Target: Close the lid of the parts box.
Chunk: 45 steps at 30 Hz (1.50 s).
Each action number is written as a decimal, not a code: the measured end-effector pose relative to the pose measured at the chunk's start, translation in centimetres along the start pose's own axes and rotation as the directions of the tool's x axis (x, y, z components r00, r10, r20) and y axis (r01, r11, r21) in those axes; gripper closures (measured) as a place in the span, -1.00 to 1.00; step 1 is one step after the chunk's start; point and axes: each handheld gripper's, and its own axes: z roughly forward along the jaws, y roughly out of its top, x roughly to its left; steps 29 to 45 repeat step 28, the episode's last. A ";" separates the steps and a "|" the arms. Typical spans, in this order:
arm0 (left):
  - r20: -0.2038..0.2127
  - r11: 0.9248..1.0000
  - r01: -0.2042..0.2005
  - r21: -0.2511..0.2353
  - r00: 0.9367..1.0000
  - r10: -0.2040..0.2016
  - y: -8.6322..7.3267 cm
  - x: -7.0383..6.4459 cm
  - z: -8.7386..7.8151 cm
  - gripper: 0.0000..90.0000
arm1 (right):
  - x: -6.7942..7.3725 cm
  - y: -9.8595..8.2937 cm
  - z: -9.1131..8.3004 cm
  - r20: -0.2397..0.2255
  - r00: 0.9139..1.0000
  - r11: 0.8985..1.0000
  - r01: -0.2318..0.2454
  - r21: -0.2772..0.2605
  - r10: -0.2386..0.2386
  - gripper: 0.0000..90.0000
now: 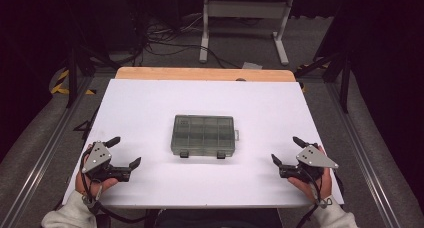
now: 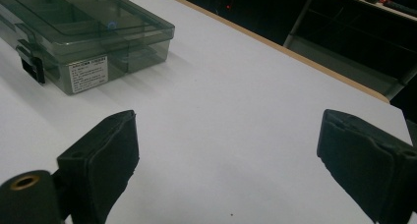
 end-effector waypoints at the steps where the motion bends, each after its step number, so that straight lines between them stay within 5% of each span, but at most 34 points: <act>1: 0.000 1.000 -0.001 0.002 1.000 0.001 0.0 0.0 0.0 -0.95 | 0.0 0.0 0.0 -0.001 1.000 1.000 0.001 0.000 -0.001 -0.79; 45: 0.001 1.000 -0.006 0.024 1.000 0.006 0.2 0.2 0.7 -0.94 | -0.1 -0.1 -0.2 0.033 0.999 1.000 0.014 0.006 -0.014 -0.77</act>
